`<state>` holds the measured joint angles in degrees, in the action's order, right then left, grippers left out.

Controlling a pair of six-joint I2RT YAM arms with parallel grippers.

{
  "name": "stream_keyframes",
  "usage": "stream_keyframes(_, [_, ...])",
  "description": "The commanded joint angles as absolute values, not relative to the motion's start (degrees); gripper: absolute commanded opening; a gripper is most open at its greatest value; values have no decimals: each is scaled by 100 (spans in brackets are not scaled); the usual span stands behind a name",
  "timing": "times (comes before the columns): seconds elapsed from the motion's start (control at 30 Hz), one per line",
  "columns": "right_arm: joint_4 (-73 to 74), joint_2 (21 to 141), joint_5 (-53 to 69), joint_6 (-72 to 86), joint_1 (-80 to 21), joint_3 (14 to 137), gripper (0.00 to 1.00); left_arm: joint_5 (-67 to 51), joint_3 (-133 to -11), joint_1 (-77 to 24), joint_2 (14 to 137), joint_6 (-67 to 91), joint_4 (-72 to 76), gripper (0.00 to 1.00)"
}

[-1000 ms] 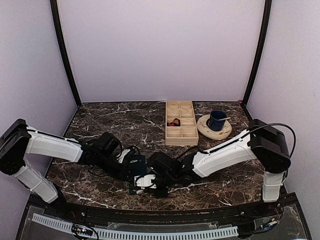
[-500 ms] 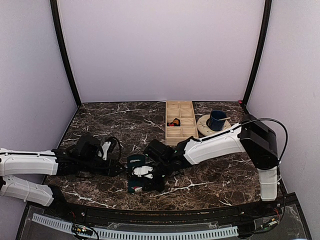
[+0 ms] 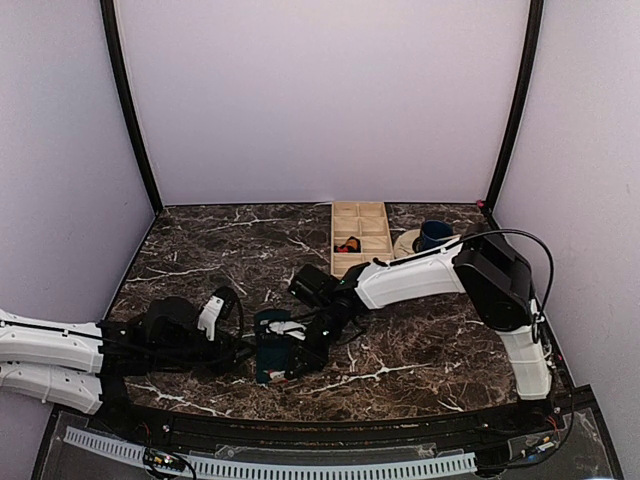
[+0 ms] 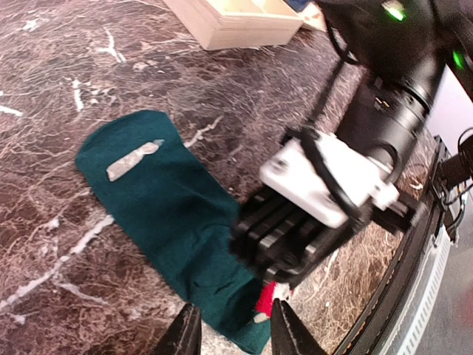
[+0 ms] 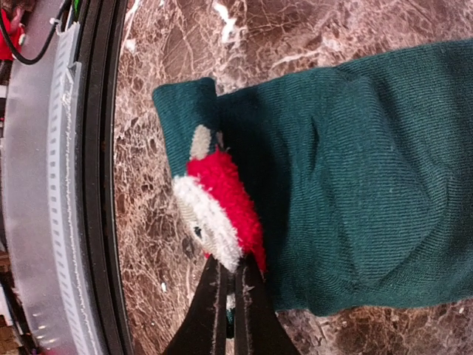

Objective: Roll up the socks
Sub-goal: Roll the sock at the center of the board.

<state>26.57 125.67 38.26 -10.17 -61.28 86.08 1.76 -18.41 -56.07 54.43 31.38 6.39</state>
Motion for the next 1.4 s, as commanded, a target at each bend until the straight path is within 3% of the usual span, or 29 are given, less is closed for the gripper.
stream_keyframes(0.0, [3404,12928,4055,-848,-5985,8766,0,525,-1710,-5948,5562,2795,992,34])
stream_keyframes(0.6, [3922,13210,4298,-922,-5854,9255,0,709,-2581,-7123,6911,1410,691,35])
stream_keyframes(1.37, [4100,13202,4377,-1061,-5851,9315,0,1197,-3085,-7264,7774,712,364,41])
